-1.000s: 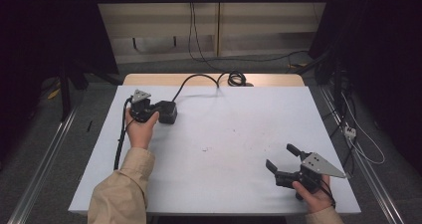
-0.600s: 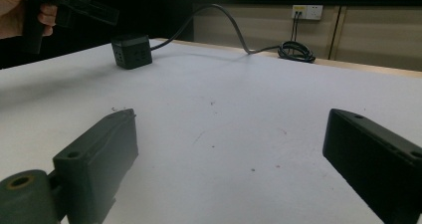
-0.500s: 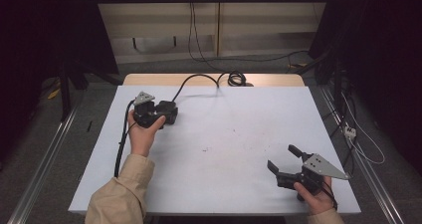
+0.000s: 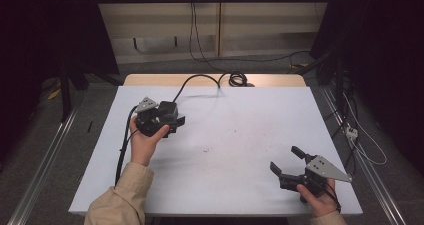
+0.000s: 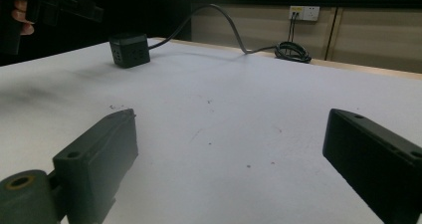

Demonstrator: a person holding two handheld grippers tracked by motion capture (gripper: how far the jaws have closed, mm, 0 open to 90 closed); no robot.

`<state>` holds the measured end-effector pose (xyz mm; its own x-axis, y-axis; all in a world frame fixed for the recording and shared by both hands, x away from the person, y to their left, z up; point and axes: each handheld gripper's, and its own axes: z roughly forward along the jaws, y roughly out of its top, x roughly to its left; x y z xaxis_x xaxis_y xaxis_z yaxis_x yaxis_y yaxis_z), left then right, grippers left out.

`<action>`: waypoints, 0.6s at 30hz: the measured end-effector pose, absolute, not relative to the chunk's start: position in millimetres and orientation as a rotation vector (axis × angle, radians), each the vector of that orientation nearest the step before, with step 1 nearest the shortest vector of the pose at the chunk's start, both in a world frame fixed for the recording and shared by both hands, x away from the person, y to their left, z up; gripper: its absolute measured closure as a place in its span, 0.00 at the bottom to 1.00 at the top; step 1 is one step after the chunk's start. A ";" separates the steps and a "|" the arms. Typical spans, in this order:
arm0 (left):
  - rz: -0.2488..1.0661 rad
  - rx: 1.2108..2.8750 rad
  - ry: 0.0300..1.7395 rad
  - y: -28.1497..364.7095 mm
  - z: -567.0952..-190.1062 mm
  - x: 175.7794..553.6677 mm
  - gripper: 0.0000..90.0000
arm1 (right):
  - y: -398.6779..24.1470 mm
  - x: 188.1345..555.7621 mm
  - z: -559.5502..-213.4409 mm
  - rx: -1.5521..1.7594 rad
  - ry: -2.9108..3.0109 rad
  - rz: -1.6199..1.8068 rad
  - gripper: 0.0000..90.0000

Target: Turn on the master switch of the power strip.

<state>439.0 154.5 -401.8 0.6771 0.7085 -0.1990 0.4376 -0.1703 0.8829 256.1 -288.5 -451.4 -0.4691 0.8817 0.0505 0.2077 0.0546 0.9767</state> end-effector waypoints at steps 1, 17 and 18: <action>0.316 1.819 0.906 155.1 -402.8 437.4 0.18 | -288.4 256.2 -451.5 1.095 1.743 1.452 0.07; 0.271 1.805 0.851 173.1 -412.5 408.3 0.13 | -287.3 257.8 -451.8 1.089 1.746 1.452 0.07; 0.271 1.805 0.843 173.7 -412.4 407.1 0.13 | -287.2 257.7 -451.7 1.093 1.745 1.455 0.07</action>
<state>407.1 173.7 -412.4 0.7233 0.6588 -0.2068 0.4146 -0.1747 0.8931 257.7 -287.2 -451.7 -0.4725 0.8798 0.0514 0.2090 0.0551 0.9764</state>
